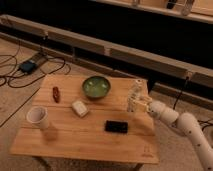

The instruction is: Stand the bottle upright

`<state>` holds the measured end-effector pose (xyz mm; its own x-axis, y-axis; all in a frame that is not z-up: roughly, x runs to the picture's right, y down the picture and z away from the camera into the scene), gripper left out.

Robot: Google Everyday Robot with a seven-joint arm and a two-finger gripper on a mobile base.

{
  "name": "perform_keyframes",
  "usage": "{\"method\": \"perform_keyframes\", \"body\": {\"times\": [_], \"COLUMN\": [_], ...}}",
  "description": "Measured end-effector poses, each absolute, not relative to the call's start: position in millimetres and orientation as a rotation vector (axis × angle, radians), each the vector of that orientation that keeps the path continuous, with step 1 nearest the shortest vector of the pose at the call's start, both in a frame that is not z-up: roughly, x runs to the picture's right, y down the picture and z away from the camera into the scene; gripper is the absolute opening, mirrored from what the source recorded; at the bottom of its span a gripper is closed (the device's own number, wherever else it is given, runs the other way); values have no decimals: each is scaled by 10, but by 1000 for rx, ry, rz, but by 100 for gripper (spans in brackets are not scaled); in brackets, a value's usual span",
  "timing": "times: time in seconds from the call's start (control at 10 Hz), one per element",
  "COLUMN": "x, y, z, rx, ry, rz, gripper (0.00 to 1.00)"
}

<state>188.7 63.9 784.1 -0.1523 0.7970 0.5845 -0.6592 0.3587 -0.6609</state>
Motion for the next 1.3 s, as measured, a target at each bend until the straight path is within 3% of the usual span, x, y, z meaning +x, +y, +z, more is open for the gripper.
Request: {"method": "perform_keyframes", "body": {"times": [0.6,1.3], "x": [2041,1886], "y": [617,825], "z": [8132,8274], "rx": [104,126], "ry": [-1110,-1145], "rz": [1171,1190], "gripper": [0,0]}}
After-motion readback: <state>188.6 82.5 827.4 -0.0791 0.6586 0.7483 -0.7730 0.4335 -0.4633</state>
